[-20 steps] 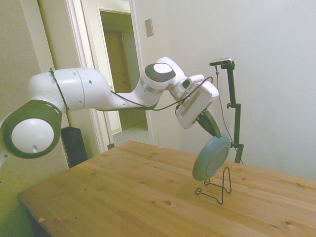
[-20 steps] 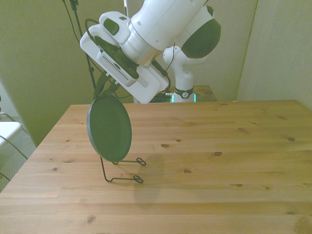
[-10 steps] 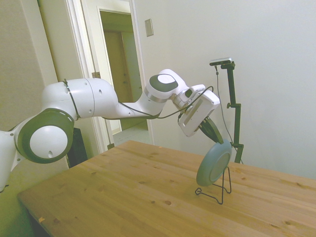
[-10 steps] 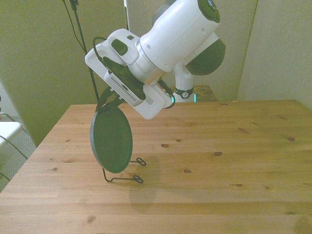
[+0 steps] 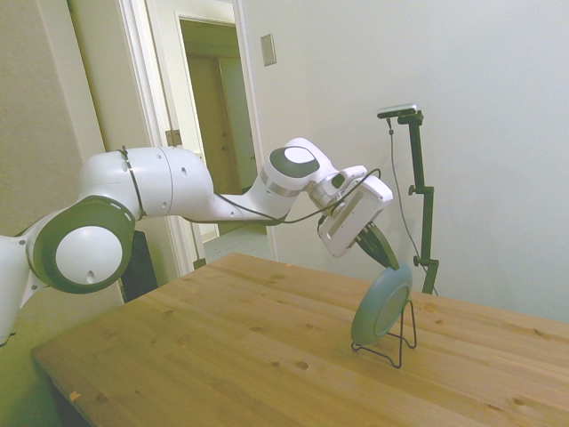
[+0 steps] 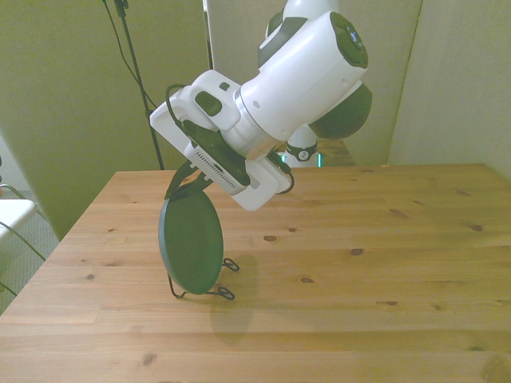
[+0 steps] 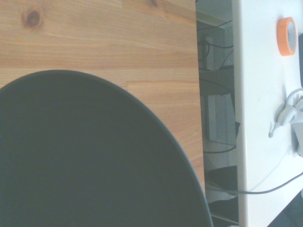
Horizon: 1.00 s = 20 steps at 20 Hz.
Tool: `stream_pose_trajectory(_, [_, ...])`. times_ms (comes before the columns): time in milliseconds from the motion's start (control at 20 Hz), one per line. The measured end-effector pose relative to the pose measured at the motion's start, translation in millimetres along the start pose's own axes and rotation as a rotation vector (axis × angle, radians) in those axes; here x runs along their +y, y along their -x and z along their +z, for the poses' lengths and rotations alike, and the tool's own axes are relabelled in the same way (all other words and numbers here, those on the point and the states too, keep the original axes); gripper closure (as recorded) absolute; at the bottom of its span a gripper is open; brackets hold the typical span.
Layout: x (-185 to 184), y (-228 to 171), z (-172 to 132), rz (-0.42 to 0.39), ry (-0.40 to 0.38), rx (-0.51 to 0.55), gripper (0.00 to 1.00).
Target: Load the plate
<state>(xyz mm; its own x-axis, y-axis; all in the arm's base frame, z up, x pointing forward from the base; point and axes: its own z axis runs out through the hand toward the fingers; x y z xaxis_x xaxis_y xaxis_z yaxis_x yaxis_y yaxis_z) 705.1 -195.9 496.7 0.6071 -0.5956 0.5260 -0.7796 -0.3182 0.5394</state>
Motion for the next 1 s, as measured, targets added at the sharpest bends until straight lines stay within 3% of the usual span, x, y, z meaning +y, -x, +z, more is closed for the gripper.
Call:
stream_pose_trajectory(150, [-2.4, 2.3, 2.6, -0.007, -0.009, 0.005, 1.00])
stream_pose_trajectory(200, [-3.1, 2.8, 3.3, -0.009, -0.012, 0.007, 0.00])
stream_pose_trajectory(800, [2.7, 8.1, 1.6, -0.021, -0.032, 0.006, 0.00])
stream_pose_trajectory(1000, [14.6, 8.1, -19.1, -0.011, -0.077, -0.009, 0.00])
